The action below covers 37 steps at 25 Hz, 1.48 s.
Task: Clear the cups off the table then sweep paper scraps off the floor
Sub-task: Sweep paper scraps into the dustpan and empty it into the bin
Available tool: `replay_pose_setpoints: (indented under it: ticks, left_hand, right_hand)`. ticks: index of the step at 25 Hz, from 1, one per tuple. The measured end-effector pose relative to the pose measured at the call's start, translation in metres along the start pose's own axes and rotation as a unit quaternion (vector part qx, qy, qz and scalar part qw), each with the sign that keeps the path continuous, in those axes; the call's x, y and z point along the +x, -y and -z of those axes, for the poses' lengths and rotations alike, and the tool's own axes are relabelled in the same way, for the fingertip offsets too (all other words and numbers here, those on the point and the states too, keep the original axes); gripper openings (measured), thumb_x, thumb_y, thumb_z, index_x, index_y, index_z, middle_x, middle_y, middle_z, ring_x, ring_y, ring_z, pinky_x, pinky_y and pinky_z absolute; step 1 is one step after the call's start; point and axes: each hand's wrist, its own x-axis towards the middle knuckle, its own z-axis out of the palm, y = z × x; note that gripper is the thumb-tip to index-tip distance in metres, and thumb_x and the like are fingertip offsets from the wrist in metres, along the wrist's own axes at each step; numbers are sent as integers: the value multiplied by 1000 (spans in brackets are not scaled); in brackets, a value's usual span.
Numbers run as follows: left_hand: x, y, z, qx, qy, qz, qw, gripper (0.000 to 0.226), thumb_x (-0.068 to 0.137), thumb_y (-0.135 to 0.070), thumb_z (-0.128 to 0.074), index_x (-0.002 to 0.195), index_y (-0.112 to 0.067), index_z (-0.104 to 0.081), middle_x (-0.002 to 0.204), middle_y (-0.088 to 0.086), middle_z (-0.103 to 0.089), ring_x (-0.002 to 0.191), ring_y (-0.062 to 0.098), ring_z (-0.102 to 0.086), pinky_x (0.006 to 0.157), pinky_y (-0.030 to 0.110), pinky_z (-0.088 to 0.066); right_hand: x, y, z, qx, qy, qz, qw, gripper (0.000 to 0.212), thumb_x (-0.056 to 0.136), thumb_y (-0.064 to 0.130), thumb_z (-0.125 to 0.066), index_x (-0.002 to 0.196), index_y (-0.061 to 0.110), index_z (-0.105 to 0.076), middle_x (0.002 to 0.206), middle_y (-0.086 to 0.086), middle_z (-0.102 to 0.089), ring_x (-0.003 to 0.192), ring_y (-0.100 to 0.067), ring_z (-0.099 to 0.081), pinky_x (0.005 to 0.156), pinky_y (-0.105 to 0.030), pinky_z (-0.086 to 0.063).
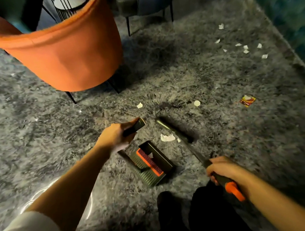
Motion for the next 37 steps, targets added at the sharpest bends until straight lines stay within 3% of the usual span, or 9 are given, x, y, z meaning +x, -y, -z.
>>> replay_pose_setpoints:
  ticks: [6,8,13,18,22,27,30,33,37]
  left_hand:
    - [6,12,-2,-47,-7,28,998,48,86,-27,-65,131,-39,-53,80,-5,-66,55,7,-58,54,19,-42]
    - [4,17,-4,-55,-1,28,998,47,87,-27,-65,131,-37,-54,79,-8,-64,56,5,-59,54,19,-41]
    - [-3,31,-3,-58,3,21,998,49,87,-27,-65,133,-36,-52,91,-1,-71,63,10,-61,64,26,-52]
    - [-8,38,7,-83,-28,33,996,49,87,-25,-64,133,-36,-51,73,-3,-65,54,8,-59,50,23,-44]
    - [-3,55,22,-109,-85,86,987,50,85,-23,-67,133,-30,-54,77,7,-66,63,24,-63,57,32,-45]
    - [26,77,39,-113,-108,110,982,52,85,-26,-68,133,-36,-51,77,7,-65,66,27,-65,56,29,-42]
    - [56,92,50,-106,-109,121,981,52,84,-26,-69,133,-36,-52,74,5,-63,63,24,-63,55,30,-41]
    - [95,109,66,-82,-107,133,982,52,84,-27,-69,132,-36,-53,63,2,-57,57,21,-61,51,29,-40]
    - [144,128,84,-63,-89,142,984,53,85,-27,-68,133,-38,-51,54,-2,-49,44,14,-49,49,28,-38]
  right_hand:
    - [-29,-2,-33,-16,78,-7,997,18,82,-14,-45,86,1,-52,52,-10,-41,28,-11,-40,32,-16,-34]
    - [-41,-2,-32,11,102,-17,995,24,84,-16,-43,99,0,-52,53,-9,-40,26,-9,-39,30,-13,-33]
    - [-67,11,-4,47,137,-36,989,25,88,-15,-38,100,5,-49,39,-4,-46,26,-6,-40,28,-11,-32]
    - [-73,37,-6,49,119,-3,992,35,88,-17,-37,114,5,-47,48,-9,-44,25,-7,-39,27,-10,-30]
    - [-58,70,-6,59,92,23,994,31,88,-18,-38,108,5,-44,61,-11,-38,23,-8,-38,28,-10,-31]
    - [-21,132,10,46,45,45,997,47,87,-20,-40,132,-8,-41,61,-12,-40,22,-9,-38,28,-11,-31]
    - [19,183,19,30,39,52,997,42,87,-20,-40,124,-4,-49,60,-12,-40,21,-9,-38,28,-11,-32]
    - [60,237,22,-7,35,61,997,23,85,-19,-42,99,-1,-46,60,-12,-40,21,-10,-39,28,-12,-33]
    - [106,293,17,-90,20,66,994,20,82,-17,-47,95,-2,-49,59,-13,-43,27,-14,-41,30,-14,-35]
